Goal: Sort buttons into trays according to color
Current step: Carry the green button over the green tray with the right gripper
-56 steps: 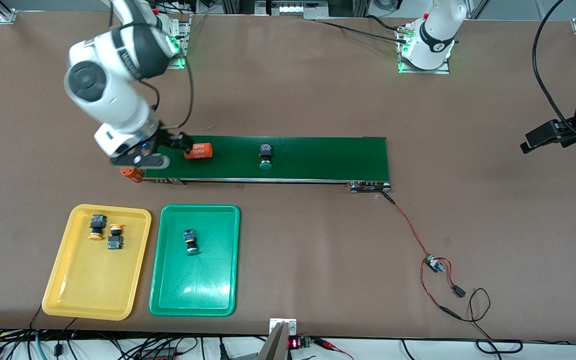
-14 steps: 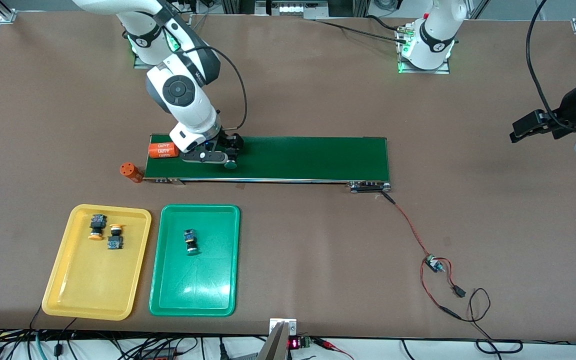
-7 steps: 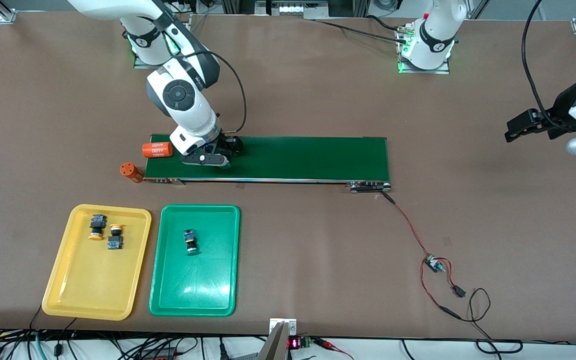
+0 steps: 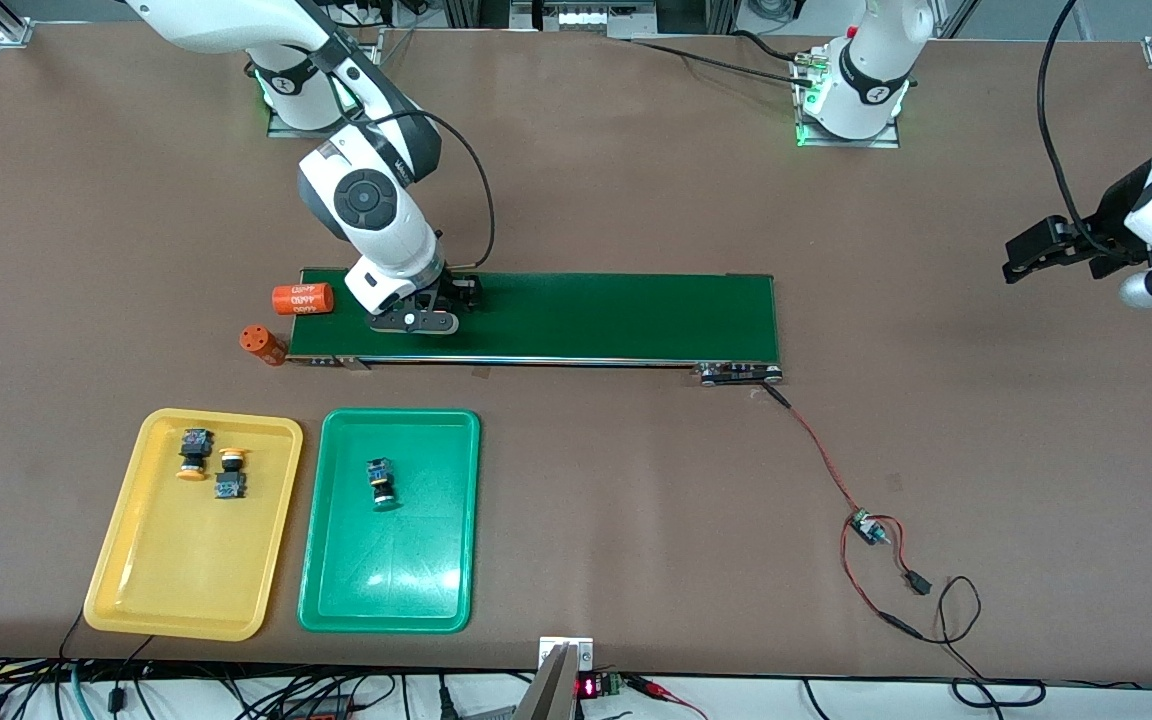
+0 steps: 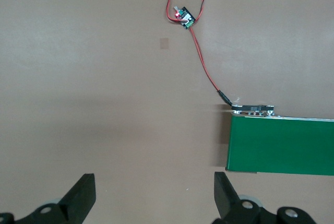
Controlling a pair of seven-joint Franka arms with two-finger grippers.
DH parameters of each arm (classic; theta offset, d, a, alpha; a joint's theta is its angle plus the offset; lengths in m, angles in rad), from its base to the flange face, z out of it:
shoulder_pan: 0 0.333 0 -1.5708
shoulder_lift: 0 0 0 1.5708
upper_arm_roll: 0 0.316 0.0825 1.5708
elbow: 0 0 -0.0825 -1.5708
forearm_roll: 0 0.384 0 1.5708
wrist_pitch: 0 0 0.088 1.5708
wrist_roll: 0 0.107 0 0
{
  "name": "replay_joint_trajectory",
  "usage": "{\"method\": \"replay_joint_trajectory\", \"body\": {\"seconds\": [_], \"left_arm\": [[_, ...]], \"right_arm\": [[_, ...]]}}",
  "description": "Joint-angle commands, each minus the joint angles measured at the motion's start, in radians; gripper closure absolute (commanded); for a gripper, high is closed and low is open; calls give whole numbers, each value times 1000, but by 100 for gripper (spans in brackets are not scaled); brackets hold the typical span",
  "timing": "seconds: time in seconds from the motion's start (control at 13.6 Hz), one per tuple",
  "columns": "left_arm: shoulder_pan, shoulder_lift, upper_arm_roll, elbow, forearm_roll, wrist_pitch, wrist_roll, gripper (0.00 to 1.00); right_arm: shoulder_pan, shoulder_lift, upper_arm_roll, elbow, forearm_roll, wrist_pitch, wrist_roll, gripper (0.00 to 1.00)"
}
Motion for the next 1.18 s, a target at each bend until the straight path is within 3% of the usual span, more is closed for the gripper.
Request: {"method": "replay_joint_trajectory", "body": {"seconds": [0.0,0.22,0.44,0.81,1.1], "left_arm": [[-57,-14,28,13,48,-19,9,0],[-57,-15,31,11,59,-22,14,0],[-54,-15,29,14,59,-35,9,0],[-46,-15,28,14,50,-39,17,0],[-46,-15,23,17,50,-49,9,0]], "right_arm": [[-4,12,-1,9,-17,3,11,60],[-4,12,-6,9,-17,0,8,81],[-4,3,-6,41,-8,-23,12,84],[-6,-23,-4,277,-7,-255,-17,85],[-11,-2,-15,426,-10,-268,-113,85]]}}
